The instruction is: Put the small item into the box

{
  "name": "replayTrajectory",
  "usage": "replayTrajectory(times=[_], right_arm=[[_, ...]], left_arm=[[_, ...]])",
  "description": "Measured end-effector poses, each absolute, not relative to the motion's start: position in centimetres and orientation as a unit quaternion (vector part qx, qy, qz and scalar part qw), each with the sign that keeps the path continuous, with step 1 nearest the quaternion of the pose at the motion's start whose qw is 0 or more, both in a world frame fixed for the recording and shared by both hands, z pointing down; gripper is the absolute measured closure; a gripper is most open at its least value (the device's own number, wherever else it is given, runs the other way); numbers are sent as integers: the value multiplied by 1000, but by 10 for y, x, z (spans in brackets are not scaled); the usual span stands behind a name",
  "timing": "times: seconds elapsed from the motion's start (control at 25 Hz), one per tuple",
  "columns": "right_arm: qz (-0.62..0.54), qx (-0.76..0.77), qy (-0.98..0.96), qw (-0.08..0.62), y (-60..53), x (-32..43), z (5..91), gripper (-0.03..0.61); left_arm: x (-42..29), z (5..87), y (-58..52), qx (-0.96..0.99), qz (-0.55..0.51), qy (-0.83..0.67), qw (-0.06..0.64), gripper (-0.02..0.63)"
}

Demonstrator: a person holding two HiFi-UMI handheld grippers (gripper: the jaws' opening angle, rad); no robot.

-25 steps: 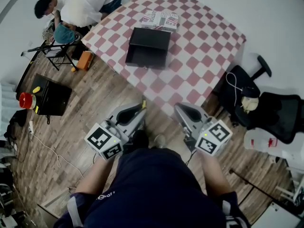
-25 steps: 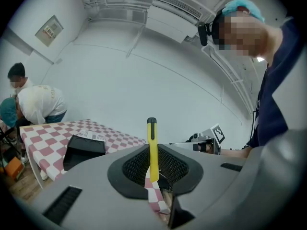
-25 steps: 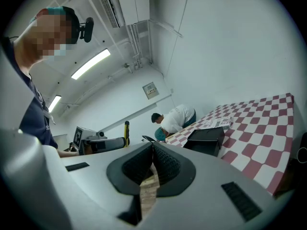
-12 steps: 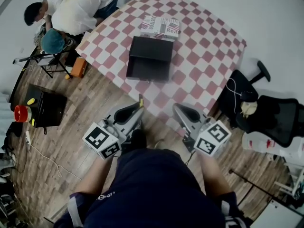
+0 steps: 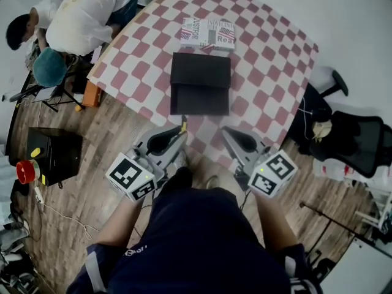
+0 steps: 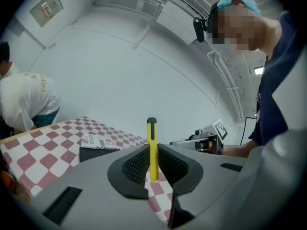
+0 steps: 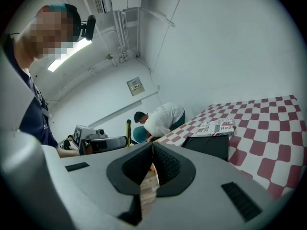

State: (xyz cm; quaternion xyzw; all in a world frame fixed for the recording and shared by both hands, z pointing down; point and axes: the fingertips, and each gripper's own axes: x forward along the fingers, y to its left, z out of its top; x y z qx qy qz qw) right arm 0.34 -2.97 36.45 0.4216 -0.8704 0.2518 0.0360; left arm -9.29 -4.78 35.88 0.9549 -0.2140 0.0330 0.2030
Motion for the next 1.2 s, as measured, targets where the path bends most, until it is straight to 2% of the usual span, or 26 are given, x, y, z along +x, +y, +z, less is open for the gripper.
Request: replayTrajectory(times=[0.48, 1.2], right_arm=[[264, 467, -843, 38, -67, -3, 371, 561], [306, 455, -836, 29, -112, 50, 413, 561]], left_arm=[[-93, 373, -98, 961, 42, -166, 220, 538], [-29, 424, -149, 958, 114, -170, 202, 538]])
